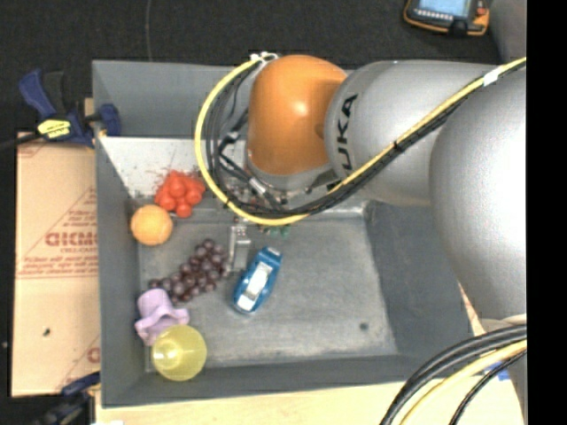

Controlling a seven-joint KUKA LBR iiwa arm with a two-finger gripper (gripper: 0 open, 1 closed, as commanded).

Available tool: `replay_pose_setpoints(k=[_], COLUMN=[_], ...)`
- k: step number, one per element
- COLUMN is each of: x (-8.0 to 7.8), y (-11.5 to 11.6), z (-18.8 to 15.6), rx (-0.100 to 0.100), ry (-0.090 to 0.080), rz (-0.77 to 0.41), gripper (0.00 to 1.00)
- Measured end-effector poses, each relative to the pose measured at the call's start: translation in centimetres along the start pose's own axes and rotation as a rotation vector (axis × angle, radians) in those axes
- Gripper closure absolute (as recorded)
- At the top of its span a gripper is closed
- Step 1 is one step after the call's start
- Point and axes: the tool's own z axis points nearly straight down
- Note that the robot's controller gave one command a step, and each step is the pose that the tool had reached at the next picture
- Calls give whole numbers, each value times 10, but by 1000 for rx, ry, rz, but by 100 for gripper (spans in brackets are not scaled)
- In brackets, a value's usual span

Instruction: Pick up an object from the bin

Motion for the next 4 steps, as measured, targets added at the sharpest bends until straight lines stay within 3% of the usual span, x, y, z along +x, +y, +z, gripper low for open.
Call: replay_pose_setpoints(k=[1,2,3,4], x=[3,1,1,-2], y=[0,-7,10,16], z=[68,77,106,104], rx=[1,0,-1,0], ry=[2,-7,0,-9], rz=[-140,-197,-93,-117], gripper=[0,0,0,0])
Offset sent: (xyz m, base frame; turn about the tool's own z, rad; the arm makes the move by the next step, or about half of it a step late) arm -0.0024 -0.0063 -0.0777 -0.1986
